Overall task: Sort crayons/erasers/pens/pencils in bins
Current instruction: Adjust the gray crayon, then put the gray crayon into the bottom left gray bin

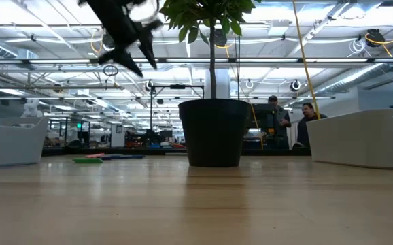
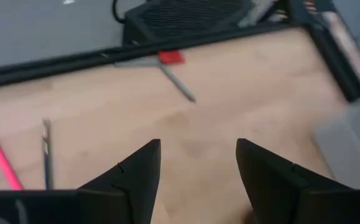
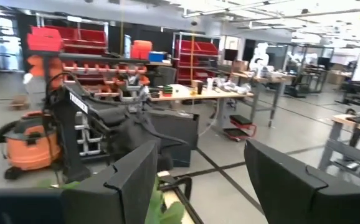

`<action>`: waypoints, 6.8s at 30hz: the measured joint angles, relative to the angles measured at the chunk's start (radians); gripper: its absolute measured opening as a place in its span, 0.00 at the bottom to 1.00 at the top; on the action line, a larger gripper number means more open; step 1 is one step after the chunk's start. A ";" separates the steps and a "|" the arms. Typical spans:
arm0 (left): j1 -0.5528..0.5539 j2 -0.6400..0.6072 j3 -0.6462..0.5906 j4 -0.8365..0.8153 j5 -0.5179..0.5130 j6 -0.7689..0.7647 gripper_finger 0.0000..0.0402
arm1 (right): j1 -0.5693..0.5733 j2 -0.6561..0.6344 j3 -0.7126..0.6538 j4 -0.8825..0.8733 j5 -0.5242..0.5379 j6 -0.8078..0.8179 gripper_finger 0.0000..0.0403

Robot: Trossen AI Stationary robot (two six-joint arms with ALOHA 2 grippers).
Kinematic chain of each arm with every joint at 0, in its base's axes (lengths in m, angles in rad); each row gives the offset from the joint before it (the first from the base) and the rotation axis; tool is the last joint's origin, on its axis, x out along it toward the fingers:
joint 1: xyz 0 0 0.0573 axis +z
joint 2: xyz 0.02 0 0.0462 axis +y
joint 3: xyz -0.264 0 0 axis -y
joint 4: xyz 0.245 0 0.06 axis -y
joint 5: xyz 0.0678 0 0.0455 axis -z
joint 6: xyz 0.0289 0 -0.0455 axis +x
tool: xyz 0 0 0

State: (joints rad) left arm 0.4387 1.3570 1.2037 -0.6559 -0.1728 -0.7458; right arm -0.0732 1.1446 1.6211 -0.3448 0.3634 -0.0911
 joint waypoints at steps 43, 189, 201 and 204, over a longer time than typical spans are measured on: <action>0.189 1.013 0.779 -0.044 0.374 0.054 0.35 | -0.228 0.048 0.000 -0.056 -0.002 0.248 0.58; 0.288 0.928 0.506 -0.143 0.289 1.090 0.05 | -0.226 0.048 0.000 -0.161 -0.003 0.334 0.58; 0.233 0.883 0.535 -0.210 0.249 0.989 0.04 | -0.226 0.048 0.000 -0.163 -0.038 0.334 0.58; 0.210 0.843 0.548 -0.259 0.254 0.955 0.05 | -0.226 0.048 0.000 -0.169 -0.102 0.334 0.58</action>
State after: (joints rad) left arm 0.6491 2.2003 1.7514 -0.9151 0.0815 0.2093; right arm -0.2993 1.1923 1.6211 -0.5134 0.2619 0.2432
